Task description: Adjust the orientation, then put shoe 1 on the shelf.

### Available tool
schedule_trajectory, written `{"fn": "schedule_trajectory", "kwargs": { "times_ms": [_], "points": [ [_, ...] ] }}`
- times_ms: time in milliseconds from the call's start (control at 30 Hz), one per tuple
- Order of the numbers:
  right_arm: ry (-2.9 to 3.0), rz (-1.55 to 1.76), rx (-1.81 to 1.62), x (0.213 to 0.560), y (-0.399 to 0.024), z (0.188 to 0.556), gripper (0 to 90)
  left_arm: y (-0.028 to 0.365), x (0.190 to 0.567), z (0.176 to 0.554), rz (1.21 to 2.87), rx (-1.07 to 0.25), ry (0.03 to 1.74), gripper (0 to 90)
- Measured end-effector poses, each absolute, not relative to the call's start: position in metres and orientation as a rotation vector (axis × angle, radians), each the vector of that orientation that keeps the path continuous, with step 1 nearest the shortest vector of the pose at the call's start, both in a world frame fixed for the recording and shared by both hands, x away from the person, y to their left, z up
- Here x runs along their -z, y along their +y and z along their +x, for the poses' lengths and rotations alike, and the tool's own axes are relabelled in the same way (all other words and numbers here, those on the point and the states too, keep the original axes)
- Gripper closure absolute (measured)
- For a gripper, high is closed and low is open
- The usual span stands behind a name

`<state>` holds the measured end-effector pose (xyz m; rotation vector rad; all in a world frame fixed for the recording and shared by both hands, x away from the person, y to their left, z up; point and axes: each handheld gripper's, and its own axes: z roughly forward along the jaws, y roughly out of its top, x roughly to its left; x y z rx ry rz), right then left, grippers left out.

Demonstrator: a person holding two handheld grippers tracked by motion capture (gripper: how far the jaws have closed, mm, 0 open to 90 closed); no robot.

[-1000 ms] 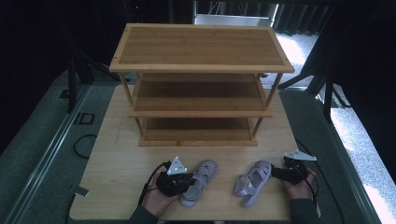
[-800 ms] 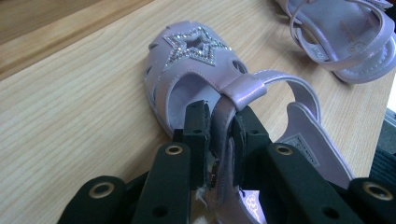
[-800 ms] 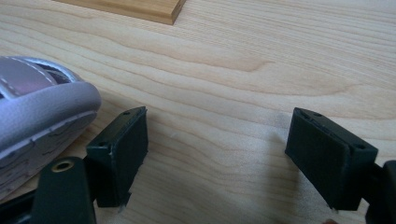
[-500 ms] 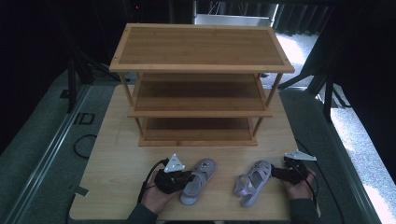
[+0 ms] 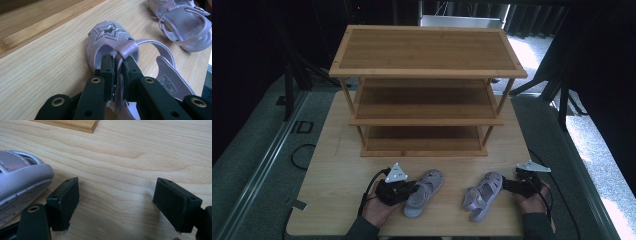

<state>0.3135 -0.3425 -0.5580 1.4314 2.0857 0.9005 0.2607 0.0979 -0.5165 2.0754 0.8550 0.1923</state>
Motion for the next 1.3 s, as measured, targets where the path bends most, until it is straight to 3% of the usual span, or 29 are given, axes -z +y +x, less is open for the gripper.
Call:
{"fn": "schedule_trajectory", "kwargs": {
  "times_ms": [1300],
  "points": [
    [2.085,1.432,-0.901,0.558,-0.342,0.313,20.3,0.117,0.483,0.272,1.994,-0.259,0.898,82.8]
  ]
}}
